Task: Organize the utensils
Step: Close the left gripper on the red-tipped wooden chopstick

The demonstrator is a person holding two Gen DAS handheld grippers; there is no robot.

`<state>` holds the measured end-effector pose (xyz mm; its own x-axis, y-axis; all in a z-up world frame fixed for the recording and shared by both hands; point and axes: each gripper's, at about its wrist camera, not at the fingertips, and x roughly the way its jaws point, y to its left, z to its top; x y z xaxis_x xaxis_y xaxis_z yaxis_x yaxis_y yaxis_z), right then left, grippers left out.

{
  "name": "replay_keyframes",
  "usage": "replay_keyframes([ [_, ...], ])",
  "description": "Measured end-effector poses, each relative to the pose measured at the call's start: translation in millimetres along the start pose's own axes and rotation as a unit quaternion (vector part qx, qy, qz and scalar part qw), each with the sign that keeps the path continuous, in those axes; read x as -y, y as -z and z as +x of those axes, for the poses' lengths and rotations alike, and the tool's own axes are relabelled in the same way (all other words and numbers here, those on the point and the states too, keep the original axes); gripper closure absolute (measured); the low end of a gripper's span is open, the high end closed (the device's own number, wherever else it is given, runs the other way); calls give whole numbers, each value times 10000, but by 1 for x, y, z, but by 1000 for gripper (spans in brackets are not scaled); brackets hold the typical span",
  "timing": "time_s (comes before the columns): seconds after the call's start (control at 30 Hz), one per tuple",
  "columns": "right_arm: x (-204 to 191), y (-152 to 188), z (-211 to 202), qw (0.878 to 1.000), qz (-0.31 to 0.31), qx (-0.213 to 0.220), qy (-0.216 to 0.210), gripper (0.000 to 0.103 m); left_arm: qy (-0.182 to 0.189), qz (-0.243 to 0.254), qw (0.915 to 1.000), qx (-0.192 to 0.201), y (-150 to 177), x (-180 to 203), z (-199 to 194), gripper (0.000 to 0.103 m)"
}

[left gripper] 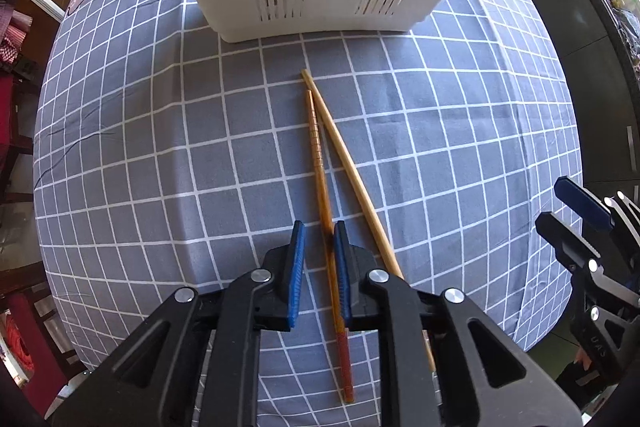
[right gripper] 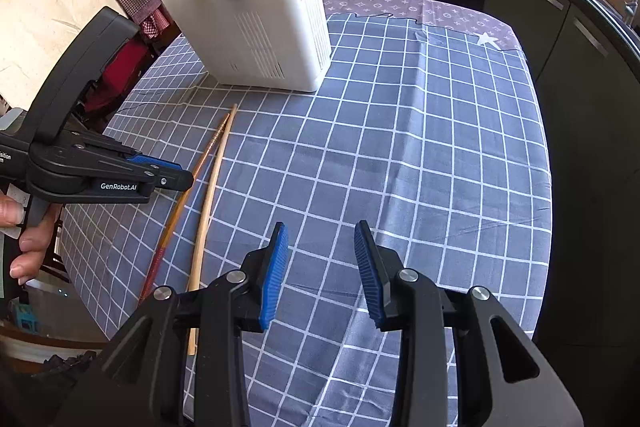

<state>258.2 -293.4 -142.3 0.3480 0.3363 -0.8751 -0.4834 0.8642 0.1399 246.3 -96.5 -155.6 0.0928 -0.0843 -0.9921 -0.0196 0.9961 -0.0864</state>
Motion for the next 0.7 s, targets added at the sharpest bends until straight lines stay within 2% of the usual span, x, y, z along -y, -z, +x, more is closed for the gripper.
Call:
replay_keyframes([
  [0.2,4,1,3,10000,36,-61,-1,68,-104,45,9999,-73,-7,15,7,89],
  [0.3,5,1,3,10000,53,-77,12,68,-182,83,9998,-73,-16,19,9,94],
  [0.5,2,1,3,9999,14,-119,70,68,-63,84,9999,-38,-13,7,6,96],
  [0.7,-6,2,1,9999,-85,-132,58,68,3,178,9994,282,1,-8,-16,96],
])
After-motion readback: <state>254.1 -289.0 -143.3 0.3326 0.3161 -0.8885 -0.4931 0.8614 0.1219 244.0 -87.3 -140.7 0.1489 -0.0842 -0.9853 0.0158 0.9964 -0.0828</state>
